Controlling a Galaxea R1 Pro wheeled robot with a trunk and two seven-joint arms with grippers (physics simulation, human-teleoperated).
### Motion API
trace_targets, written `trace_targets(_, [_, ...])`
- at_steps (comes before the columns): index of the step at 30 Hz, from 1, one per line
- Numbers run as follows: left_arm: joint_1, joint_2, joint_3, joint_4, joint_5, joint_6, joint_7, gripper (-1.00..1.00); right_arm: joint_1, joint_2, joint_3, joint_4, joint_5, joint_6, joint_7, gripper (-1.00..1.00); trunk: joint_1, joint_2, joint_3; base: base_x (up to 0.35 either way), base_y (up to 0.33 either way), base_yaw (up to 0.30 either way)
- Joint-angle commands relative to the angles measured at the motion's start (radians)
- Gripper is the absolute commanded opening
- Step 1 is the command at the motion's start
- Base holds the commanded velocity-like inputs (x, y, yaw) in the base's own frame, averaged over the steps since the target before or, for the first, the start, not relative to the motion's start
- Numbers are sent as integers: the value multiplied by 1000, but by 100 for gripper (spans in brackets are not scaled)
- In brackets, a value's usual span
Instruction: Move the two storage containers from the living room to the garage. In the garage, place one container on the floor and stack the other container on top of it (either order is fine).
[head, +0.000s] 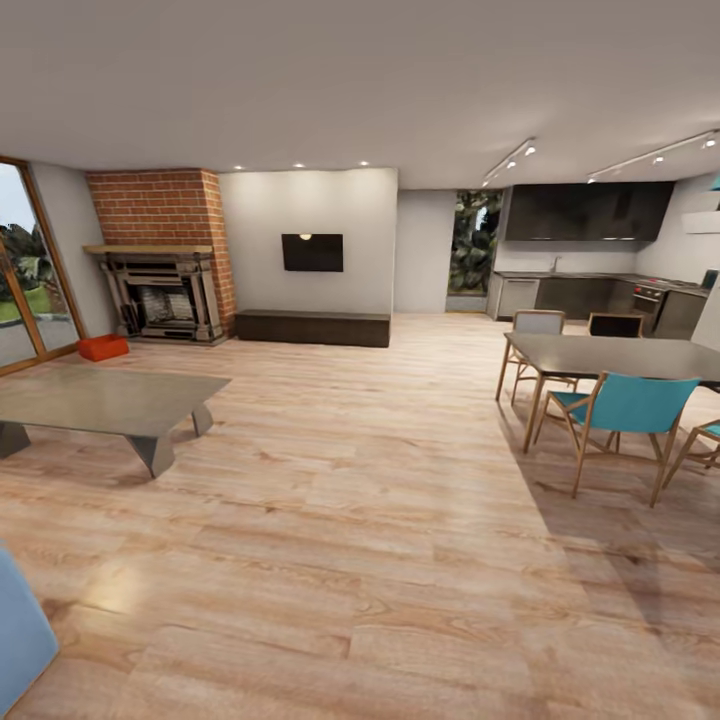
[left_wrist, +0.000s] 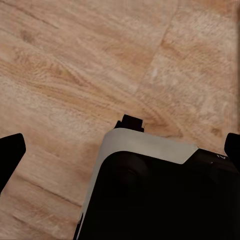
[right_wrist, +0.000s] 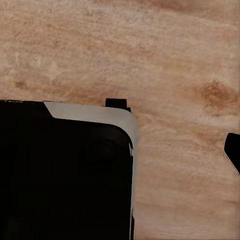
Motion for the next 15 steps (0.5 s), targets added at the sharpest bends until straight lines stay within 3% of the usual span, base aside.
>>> trace_targets(1, [-1,0,4,1,4,-4,2,100,-1,0,7,3,-11,-6,5,100,1,-1,-1,323,0,0])
trace_targets(15, [-1,0,4,1,4,-4,2,100,-1,0,7,3,-11,-5,5,100,1,-1,-1,323,0,0])
